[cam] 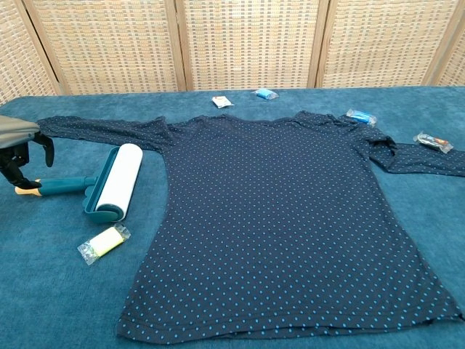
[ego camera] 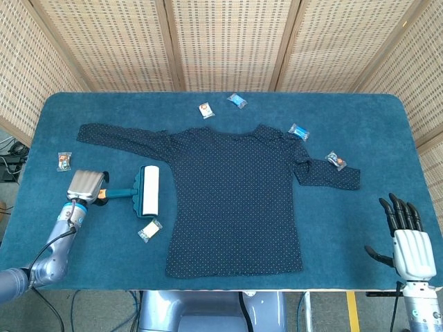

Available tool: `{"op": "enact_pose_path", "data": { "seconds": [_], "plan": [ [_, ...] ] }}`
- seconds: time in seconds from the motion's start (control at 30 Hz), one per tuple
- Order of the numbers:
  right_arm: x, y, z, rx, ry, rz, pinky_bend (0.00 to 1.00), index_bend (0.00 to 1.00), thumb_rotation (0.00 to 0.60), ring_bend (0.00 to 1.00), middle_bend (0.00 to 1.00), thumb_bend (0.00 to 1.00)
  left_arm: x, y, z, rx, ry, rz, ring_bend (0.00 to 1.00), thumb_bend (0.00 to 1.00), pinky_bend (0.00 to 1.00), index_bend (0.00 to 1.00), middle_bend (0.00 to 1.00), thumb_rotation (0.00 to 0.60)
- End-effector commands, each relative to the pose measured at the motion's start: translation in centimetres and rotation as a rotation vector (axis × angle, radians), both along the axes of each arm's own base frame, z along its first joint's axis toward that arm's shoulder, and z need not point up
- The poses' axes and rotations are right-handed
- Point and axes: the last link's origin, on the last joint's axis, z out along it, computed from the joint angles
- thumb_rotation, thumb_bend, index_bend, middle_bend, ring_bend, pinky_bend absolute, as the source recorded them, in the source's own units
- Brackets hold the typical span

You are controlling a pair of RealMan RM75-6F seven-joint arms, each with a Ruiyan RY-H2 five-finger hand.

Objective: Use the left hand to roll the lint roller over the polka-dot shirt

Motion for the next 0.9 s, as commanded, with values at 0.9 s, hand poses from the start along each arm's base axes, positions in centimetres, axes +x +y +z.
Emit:
{"op": "enact_pose_path", "data": {
  "seconds": [0.9],
  "plan": [
    [-0.2,-0.2,0.0,-0.007,0.005,-0.004,0.00,0.00,0.600,0.00,0.00,0.13,0.2,0.6,-4.0,-0.068,0.080,-0.047,0.81,0.67,0.72,0.62,0.92,0.600]
  ]
}}
